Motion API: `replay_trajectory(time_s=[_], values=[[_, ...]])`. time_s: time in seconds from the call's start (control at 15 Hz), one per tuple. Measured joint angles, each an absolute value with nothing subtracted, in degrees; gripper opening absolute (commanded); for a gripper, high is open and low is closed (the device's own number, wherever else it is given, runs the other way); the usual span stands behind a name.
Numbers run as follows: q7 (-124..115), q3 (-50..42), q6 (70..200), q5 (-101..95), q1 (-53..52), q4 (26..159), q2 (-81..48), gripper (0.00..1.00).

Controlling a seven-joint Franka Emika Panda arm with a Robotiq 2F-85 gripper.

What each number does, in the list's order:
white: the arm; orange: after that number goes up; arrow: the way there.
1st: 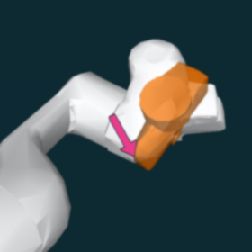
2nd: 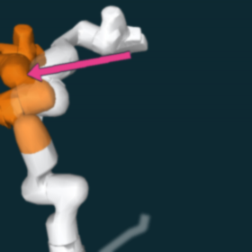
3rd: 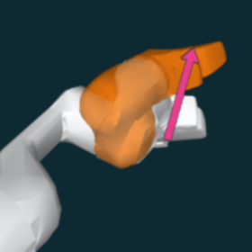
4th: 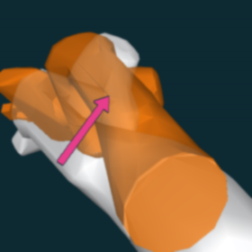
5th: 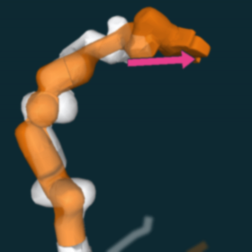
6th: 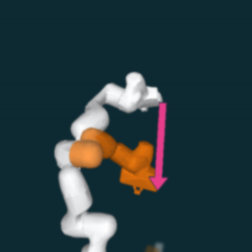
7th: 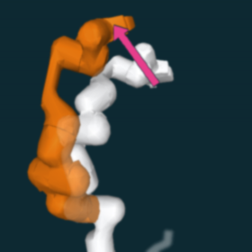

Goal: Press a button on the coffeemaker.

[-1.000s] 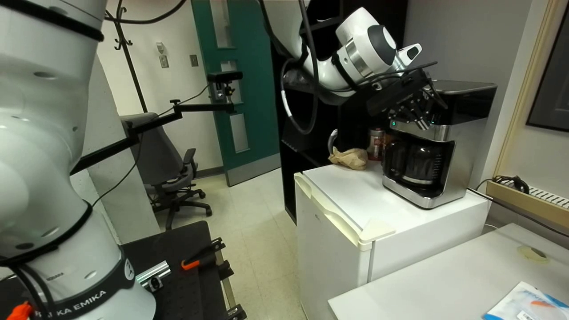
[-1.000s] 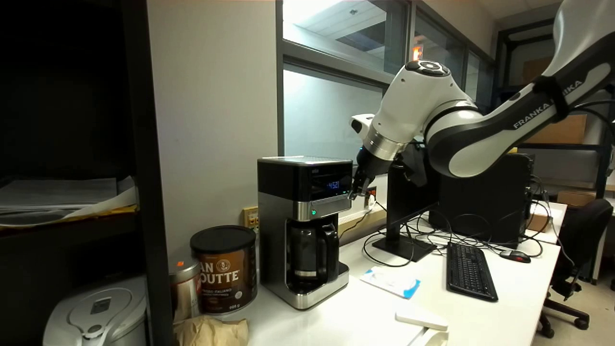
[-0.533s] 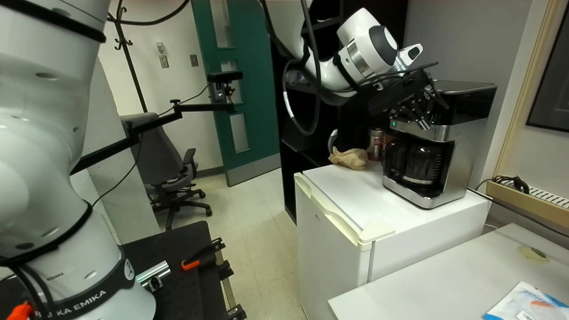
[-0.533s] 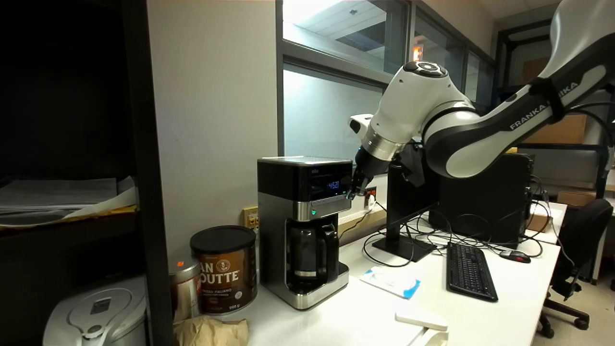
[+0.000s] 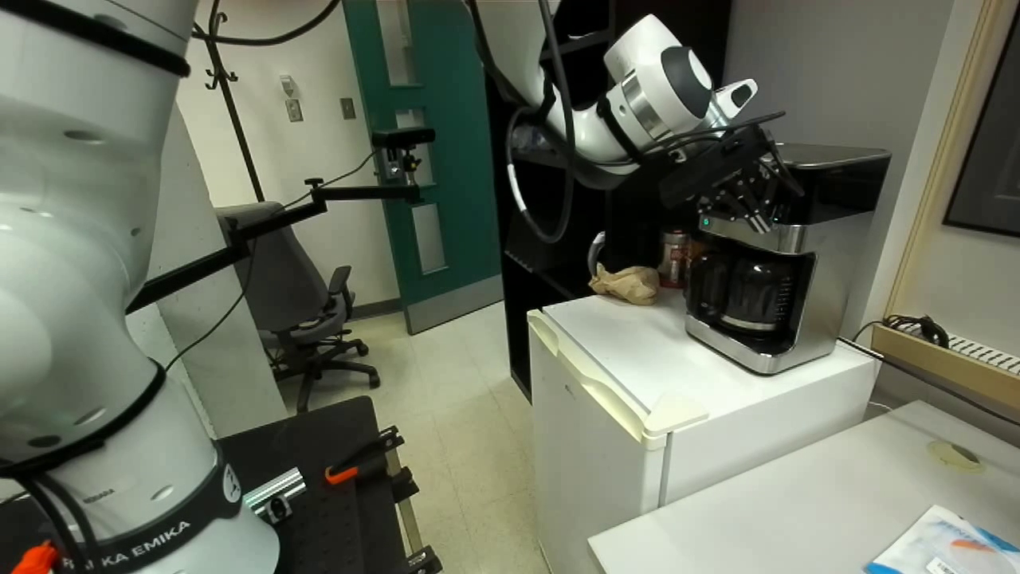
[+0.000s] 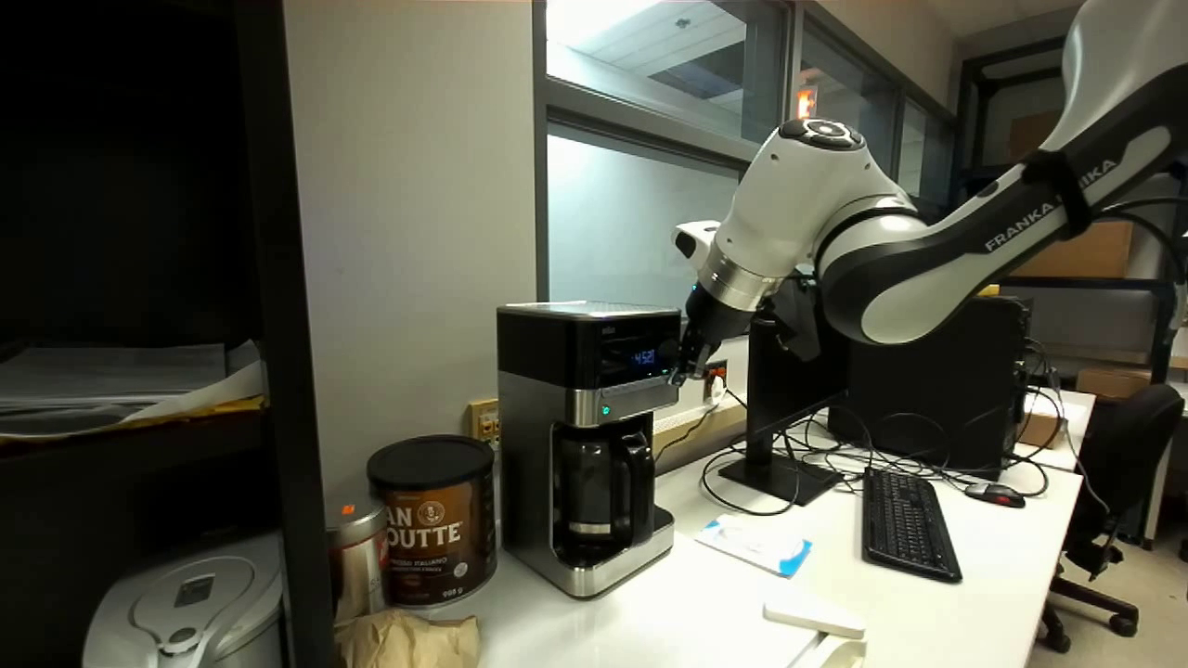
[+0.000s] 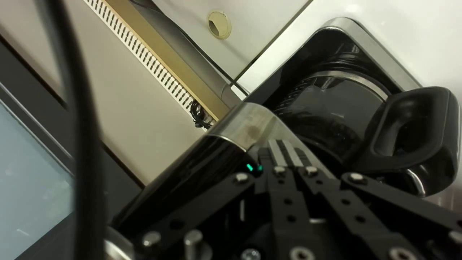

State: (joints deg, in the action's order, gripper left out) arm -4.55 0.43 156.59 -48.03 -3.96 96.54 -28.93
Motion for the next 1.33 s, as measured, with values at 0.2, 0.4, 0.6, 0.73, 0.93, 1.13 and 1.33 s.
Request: replay_trajectory(time_s=[0.2,0.4,0.6,0.73,0.93,1.13,1.33], values=[[-4.55,0.75,156.59,-48.02,-4.05,96.54,-29.14,0.00],[-4.55,1.17,156.59,-48.01,-4.18,96.53,-29.48,0.00],[-4.51,0.87,156.66,-47.30,-4.70,95.94,-30.29,0.00],[-4.49,0.40,156.66,-46.82,-5.12,95.92,-30.31,0.00],[-4.03,0.18,156.94,-46.38,-5.21,96.30,-30.11,0.00],[-1.82,0.22,157.01,-44.70,-4.86,99.09,-28.69,0.00],[1.98,0.58,157.00,-41.52,-4.41,104.65,-25.36,0.00]])
